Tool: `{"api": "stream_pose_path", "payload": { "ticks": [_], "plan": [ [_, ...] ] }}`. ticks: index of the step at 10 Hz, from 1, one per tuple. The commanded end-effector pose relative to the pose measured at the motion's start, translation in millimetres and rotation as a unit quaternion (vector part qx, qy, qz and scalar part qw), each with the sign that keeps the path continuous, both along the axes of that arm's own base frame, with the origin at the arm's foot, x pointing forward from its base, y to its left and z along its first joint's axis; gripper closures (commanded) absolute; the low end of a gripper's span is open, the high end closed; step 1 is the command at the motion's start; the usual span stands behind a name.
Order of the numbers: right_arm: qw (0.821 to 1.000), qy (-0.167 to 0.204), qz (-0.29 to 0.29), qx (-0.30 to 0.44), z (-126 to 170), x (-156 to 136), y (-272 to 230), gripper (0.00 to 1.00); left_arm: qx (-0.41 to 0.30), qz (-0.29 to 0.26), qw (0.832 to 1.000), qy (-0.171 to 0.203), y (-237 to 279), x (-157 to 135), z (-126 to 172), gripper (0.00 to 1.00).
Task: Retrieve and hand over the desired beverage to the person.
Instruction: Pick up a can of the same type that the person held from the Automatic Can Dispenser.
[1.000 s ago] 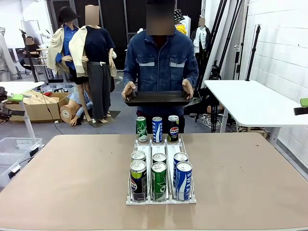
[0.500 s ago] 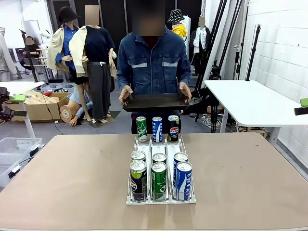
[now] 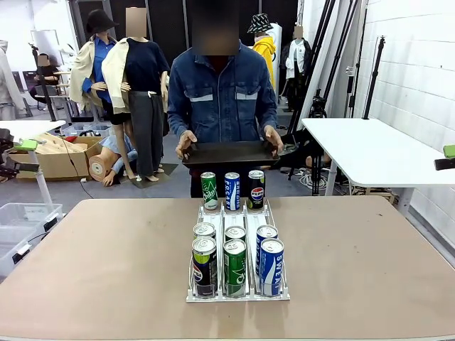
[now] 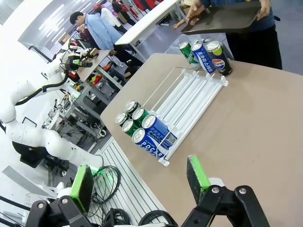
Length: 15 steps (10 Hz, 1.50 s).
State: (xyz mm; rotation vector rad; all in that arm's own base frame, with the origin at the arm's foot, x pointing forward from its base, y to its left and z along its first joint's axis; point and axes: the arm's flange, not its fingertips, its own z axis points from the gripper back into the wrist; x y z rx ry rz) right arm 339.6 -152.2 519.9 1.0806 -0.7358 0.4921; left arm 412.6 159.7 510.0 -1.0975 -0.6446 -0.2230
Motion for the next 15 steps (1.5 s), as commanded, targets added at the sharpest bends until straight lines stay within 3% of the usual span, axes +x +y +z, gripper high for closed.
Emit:
{"api": "stream_pose_path", "payload": {
  "ticks": [1,15],
  "plan": [
    [1.000,-0.003,0.000,0.003,0.0,0.6,0.2,0.00,0.004,0.002,1.000,0.002,0.8,-0.7,0.3,0.00],
    [1.000,-0.003,0.000,0.003,0.0,0.6,0.2,0.00,0.004,0.002,1.000,0.002,0.8,-0.7,0.3,0.00]
  ]
}}
